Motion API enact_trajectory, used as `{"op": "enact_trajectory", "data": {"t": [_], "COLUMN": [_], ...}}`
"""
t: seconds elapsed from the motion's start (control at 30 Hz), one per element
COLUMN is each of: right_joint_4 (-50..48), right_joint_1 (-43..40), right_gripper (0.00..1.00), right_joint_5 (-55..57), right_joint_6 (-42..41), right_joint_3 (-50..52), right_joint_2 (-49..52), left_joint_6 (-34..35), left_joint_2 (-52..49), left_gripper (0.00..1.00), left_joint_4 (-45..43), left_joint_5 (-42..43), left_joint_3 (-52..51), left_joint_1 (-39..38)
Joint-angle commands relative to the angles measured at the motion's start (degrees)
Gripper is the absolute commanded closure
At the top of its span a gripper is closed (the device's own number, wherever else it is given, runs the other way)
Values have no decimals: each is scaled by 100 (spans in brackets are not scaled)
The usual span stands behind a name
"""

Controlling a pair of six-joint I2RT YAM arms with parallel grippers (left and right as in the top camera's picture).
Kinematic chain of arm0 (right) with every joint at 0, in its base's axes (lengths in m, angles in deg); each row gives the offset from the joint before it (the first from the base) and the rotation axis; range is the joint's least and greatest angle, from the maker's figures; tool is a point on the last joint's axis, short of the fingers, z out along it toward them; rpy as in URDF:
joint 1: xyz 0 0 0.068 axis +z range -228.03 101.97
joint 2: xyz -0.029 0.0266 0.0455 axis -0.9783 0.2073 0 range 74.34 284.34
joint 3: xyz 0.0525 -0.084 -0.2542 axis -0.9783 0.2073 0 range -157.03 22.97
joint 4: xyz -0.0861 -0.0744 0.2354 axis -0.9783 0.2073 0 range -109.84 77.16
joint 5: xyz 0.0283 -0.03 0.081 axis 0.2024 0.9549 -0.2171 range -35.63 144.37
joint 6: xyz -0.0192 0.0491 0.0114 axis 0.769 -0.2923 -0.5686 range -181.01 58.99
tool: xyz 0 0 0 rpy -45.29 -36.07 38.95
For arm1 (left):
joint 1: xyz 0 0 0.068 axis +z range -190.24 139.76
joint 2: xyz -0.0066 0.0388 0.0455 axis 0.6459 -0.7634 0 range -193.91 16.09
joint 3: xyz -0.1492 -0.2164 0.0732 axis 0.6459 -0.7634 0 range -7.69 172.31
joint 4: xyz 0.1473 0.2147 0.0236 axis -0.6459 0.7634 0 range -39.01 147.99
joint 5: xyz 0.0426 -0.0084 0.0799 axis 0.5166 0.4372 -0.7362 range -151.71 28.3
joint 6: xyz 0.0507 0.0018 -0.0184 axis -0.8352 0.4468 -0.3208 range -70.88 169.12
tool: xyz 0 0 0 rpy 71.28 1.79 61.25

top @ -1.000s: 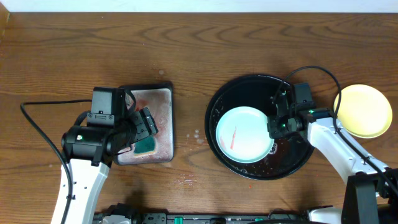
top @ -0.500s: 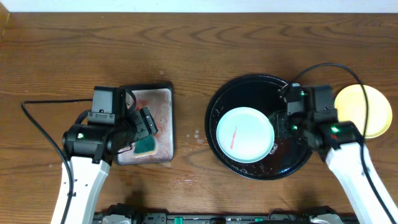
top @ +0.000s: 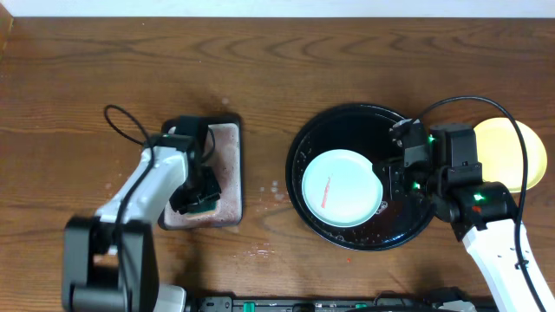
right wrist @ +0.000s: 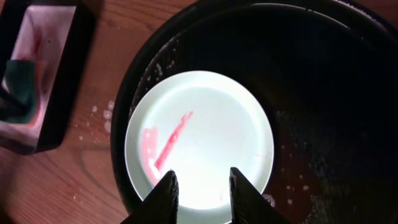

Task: Clean dirty plates on tray and stack at the side
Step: 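Grasp the green sponge with the left gripper and lift it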

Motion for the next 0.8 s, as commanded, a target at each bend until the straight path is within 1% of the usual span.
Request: {"op": "enact_trajectory", "data": {"t": [0.0,0.03,0.1,0.17,0.27,0.37,0.4,0.43,0.47,0.5,0.57,0.6,0.7,0.77], "right_joint_4": [39,42,44,44,42,37,37,35,31,20,0,-9,-13,-13], "right_joint_1": [83,83,83,83,83,83,83,83,83,83,83,83,83,83], "right_gripper": [75,76,76,76,76,76,76,76,76,76,76,76,76,76], "right_joint_5": [-101,-101,-101,-101,-101,-98,-96,-83,-72,-61,-57,-57,-57,-57], "right_joint_6": [-31,-31,-31,-31,-28,-26,-26,-26,-26,-26,-26,-26,-26,-26], "right_joint_3": [-76,-76,-76,-76,-76,-76,-76,-76,-76,-76,-76,-76,-76,-76], "right_joint_2": [24,24,24,24,24,24,24,24,24,24,24,24,26,26], "left_joint_6": [179,177,162,37,17,-83,-157,-232,-291,-326,-321,-319,-321,-321], "left_joint_2": [-573,-699,-868,-868,-695,-302,-122,76,240,417,697,782,815,730], "left_gripper": [59,65,92,93,93,93,92,86,72,62,52,50,49,48], "left_joint_4": [-260,-348,-470,-503,-345,-83,-39,-28,-31,-33,-50,-74,-363,-667], "left_joint_5": [-87,-24,214,409,474,472,470,470,448,358,-35,-264,-916,-1058], "left_joint_3": [-15,-15,-13,4,125,297,334,348,348,348,348,341,201,48], "left_joint_1": [35,35,35,35,35,35,35,35,35,35,35,35,35,35]}}
